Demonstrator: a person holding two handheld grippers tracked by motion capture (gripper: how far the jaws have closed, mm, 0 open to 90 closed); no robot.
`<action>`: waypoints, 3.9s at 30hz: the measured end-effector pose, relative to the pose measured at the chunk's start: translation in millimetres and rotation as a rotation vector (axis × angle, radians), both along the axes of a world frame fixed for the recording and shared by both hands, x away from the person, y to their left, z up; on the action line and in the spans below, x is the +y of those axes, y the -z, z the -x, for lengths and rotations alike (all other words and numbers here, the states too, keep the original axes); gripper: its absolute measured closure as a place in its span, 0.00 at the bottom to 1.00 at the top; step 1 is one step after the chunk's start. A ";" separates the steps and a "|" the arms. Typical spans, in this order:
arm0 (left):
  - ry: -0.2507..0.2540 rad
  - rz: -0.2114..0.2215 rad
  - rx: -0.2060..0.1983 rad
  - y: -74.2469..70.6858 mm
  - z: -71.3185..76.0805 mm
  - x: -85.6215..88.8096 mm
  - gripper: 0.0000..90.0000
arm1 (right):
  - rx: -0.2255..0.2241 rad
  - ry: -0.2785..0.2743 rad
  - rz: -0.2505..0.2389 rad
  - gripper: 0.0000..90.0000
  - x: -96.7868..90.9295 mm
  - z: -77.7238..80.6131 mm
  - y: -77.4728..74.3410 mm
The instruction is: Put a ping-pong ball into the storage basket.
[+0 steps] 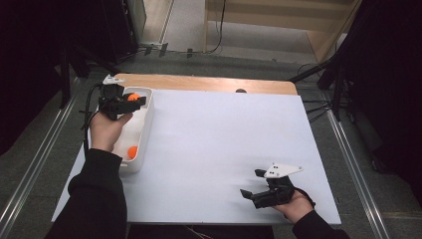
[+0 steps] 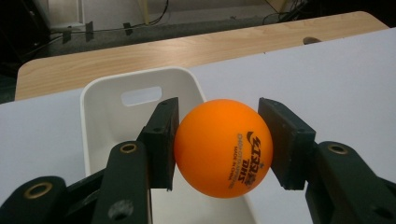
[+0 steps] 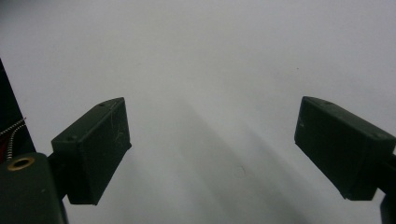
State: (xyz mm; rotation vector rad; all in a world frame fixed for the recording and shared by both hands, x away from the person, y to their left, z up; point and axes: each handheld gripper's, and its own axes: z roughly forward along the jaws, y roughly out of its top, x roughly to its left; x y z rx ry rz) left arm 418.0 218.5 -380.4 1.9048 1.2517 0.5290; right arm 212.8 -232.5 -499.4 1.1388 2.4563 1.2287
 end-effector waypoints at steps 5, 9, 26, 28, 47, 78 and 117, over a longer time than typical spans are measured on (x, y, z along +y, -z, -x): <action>-0.024 0.001 -0.018 2.3 -1.3 -0.4 0.56 | 0.002 0.001 0.000 0.10 0.0 0.2 0.0; -0.031 -0.009 -0.022 5.5 -4.0 -2.5 0.56 | 0.006 0.003 0.002 0.10 0.0 0.5 0.1; -0.096 -0.025 -0.023 19.1 -18.0 -2.5 0.56 | 0.004 0.009 0.004 0.10 -0.7 1.4 0.2; -0.111 -0.021 -0.018 20.6 -20.1 -1.3 0.56 | 0.006 0.015 0.004 0.10 -0.8 1.7 0.1; -0.156 -0.020 -0.030 32.9 -26.5 1.8 0.56 | 0.005 0.017 0.003 0.10 -2.3 1.8 0.8; -0.174 -0.038 0.054 45.0 -33.3 -5.3 0.48 | 0.005 0.015 0.003 0.10 -2.5 1.8 1.0; 0.125 0.049 0.085 17.0 -1.2 -38.4 0.35 | 0.000 0.012 -0.001 0.10 -5.3 7.0 0.0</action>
